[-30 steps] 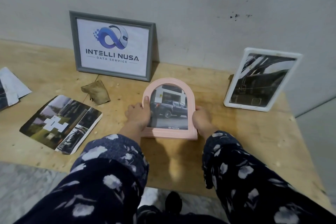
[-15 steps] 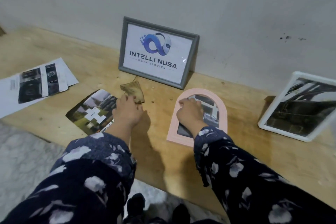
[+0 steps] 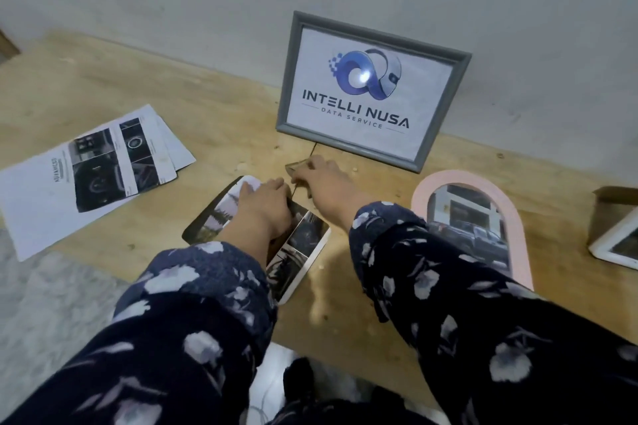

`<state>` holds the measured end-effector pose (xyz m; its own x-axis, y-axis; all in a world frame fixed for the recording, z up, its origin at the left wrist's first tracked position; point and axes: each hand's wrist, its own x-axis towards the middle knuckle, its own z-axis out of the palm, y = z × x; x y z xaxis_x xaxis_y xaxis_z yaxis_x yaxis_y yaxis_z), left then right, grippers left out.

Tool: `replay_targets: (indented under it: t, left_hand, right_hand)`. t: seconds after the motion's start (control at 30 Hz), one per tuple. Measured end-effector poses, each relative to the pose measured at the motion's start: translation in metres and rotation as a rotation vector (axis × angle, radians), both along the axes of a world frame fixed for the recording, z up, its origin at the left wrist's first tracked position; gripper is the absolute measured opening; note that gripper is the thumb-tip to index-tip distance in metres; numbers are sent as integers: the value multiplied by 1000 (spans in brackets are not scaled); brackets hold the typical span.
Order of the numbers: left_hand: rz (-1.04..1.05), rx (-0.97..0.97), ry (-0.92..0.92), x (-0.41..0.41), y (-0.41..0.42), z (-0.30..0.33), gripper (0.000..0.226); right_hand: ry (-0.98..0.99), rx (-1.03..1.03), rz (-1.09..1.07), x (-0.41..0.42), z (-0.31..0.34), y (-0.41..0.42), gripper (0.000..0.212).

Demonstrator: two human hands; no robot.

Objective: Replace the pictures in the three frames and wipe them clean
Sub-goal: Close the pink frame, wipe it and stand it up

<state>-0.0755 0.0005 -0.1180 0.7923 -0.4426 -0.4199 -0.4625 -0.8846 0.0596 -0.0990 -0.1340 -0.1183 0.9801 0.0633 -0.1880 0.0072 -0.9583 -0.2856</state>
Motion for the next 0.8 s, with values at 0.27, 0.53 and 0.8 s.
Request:
replay_targets:
  t: [0.27, 0.53, 0.8]
  left_hand:
    - [-55, 104, -34, 11, -1, 3, 46]
    - [-9, 148, -126, -4, -18, -1, 56]
    - [-180, -183, -58, -71, -73, -12, 66]
  right_hand:
    - [-58, -272, 90, 1, 4, -7, 49]
    - [-286, -365, -143, -33, 17, -38, 31]
    - [-342, 185, -734, -78, 32, -85, 17]
